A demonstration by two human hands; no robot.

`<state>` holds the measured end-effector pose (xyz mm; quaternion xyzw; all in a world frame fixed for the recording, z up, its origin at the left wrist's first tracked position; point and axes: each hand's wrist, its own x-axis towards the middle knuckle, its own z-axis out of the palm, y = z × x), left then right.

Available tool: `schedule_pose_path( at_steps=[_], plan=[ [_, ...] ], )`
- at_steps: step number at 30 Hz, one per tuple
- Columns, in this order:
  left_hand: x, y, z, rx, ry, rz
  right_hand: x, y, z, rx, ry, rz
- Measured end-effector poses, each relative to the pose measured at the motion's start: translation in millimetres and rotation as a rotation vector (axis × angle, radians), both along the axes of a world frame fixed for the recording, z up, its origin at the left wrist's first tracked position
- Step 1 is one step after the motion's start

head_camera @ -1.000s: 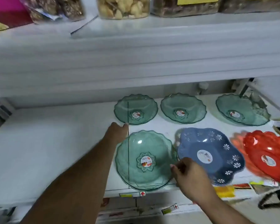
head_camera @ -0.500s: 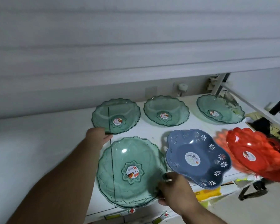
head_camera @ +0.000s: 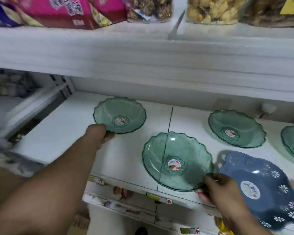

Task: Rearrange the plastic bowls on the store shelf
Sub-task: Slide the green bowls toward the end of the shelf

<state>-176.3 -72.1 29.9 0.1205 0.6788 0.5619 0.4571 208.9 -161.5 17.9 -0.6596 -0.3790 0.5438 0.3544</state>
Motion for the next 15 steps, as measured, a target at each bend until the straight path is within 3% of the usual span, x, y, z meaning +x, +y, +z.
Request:
schedule_pose_path(
  at_steps=[7, 15],
  plan=[
    [-52.2, -60.8, 0.9, 0.045, 0.009, 0.181, -30.9, 21.9, 13.2, 0.039, 0.076, 0.019],
    [-129.0, -51.8, -9.9, 0.053, -0.015, 0.243, -117.1, 44.8, 30.2, 0.094, 0.158, 0.026]
  ],
)
